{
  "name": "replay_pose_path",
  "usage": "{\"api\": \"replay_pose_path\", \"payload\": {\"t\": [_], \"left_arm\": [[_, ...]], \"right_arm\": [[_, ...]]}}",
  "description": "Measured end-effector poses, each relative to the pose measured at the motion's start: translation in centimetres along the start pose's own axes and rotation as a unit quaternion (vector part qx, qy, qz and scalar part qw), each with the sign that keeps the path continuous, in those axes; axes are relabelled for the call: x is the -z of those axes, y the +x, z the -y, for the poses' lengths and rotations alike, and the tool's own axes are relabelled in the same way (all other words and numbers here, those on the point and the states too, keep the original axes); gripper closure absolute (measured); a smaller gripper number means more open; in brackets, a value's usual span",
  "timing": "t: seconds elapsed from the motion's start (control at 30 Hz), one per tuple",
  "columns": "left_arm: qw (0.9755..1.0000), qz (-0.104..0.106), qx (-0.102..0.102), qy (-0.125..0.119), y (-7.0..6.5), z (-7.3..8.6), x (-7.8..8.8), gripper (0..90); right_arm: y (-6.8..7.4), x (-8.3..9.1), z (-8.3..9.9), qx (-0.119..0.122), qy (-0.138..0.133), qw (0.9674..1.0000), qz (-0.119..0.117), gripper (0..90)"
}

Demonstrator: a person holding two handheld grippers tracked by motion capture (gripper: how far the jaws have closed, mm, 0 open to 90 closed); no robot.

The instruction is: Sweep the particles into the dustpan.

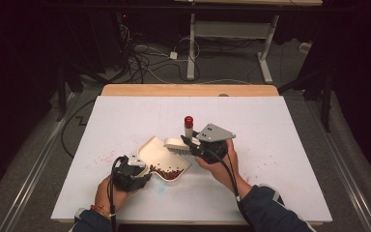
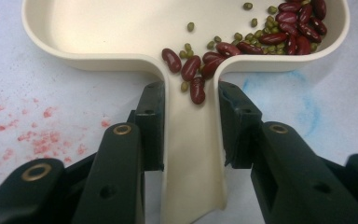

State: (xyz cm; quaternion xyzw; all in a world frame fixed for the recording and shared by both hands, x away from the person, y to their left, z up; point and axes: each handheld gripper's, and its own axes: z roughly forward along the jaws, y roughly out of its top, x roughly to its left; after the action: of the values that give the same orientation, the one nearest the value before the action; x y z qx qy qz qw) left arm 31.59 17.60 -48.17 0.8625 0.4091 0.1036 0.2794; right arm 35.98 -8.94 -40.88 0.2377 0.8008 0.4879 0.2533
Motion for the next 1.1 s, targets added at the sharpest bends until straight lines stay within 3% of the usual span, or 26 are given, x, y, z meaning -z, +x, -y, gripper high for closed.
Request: {"api": "replay_pose_path", "payload": {"t": [0.1, 0.27, 0.4, 0.47, 0.67, 0.8, 0.93, 1.1], "left_arm": [[1.0000, 0.000, 0.001, -0.001, 0.0, 0.0, 0.0, 63.6], [1.0000, 0.000, -0.003, 0.000, 0.0, 0.0, 0.0, 63.6], [1.0000, -0.001, -0.005, -0.001, 0.0, 0.0, 0.1, 63.6], [1.0000, -0.001, -0.005, -0.001, -0.1, 0.0, 0.1, 63.7], [1.0000, -0.003, -0.008, -0.001, -0.1, 0.0, 0.3, 63.7], [1.0000, -0.003, -0.008, -0.003, -0.2, 0.1, 0.4, 63.6], [1.0000, -0.002, -0.007, 0.000, -0.1, 0.1, 0.2, 63.6], [1.0000, -0.004, -0.008, -0.002, -0.2, 0.0, 0.3, 63.6]], "right_arm": [[0.9, 0.7, -0.5, 0.004, -0.009, 0.9997, -0.024, 70.5], [1.2, 2.2, -1.7, 0.007, -0.039, 0.9990, -0.020, 70.5], [0.6, 2.7, -2.0, 0.023, -0.044, 0.9987, 0.013, 70.5], [0.1, 2.7, -1.9, 0.019, -0.045, 0.9986, 0.023, 70.4], [-1.1, 1.7, -0.4, 0.033, -0.003, 0.9974, 0.064, 70.4], [-1.7, 1.9, 0.7, 0.033, 0.016, 0.9967, 0.073, 70.4], [-1.4, 2.4, 1.1, 0.034, 0.019, 0.9974, 0.061, 70.4], [0.5, 3.1, 0.8, 0.040, 0.023, 0.9988, 0.017, 70.5]]}}
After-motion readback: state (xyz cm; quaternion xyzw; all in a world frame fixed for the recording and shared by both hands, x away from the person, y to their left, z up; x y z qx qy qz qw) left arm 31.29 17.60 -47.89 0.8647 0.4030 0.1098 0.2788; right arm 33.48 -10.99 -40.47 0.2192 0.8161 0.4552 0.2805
